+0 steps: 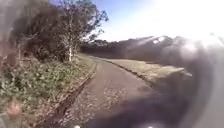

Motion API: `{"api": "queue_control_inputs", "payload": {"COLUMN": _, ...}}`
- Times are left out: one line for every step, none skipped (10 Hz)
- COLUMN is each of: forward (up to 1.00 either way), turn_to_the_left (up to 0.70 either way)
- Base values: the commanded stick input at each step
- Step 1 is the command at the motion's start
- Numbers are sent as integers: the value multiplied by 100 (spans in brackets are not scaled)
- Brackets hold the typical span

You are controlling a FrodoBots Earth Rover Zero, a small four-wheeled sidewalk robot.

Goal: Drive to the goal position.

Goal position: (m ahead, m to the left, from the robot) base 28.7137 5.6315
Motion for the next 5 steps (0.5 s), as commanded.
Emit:
{"api": "queue_control_inputs", "payload": {"forward": 85, "turn_to_the_left": 0}}
{"api": "queue_control_inputs", "payload": {"forward": 85, "turn_to_the_left": 0}}
{"api": "queue_control_inputs", "payload": {"forward": 85, "turn_to_the_left": 0}}
{"api": "queue_control_inputs", "payload": {"forward": 85, "turn_to_the_left": 0}}
{"api": "queue_control_inputs", "payload": {"forward": 85, "turn_to_the_left": 0}}
